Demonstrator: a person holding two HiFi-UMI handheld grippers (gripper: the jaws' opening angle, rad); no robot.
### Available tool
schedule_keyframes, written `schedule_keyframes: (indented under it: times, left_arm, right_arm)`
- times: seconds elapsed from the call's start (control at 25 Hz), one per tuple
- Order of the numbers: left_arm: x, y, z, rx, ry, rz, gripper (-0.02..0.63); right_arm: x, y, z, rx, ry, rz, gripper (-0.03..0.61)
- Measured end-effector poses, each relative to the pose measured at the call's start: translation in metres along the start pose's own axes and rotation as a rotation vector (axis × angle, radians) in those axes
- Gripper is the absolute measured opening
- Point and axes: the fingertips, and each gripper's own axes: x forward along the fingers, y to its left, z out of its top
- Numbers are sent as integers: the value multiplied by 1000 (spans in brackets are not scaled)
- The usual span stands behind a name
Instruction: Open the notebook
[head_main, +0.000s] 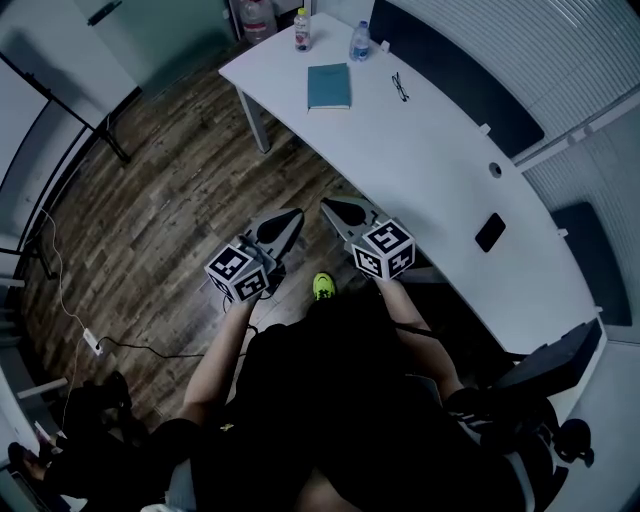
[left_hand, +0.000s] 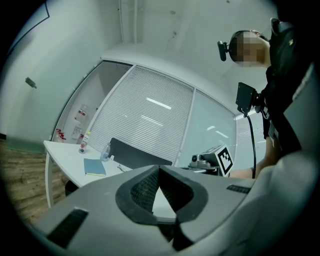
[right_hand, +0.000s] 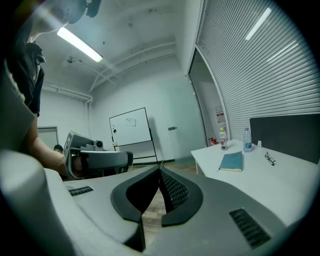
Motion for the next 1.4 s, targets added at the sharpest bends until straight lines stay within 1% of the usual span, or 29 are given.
schedule_keyframes:
  times: [0.48, 0.76, 0.92, 1.12, 1.4]
  left_arm:
    - [54, 43, 2, -11, 4, 35, 5]
    - [82, 65, 10, 4, 0, 50, 5]
    - [92, 76, 14, 12, 7, 57, 5]
    - [110, 87, 19, 44, 19, 56, 5]
    - [131, 120, 24, 26, 25, 40, 5]
  right_arm:
    - [21, -62, 14, -10, 11, 48, 15]
    - [33, -93, 18, -2, 20, 67, 15]
    - [44, -103, 24, -2, 18, 60, 15]
    - [52, -120, 30, -5, 10, 37, 15]
    - [77, -145, 34, 11, 21, 9, 15]
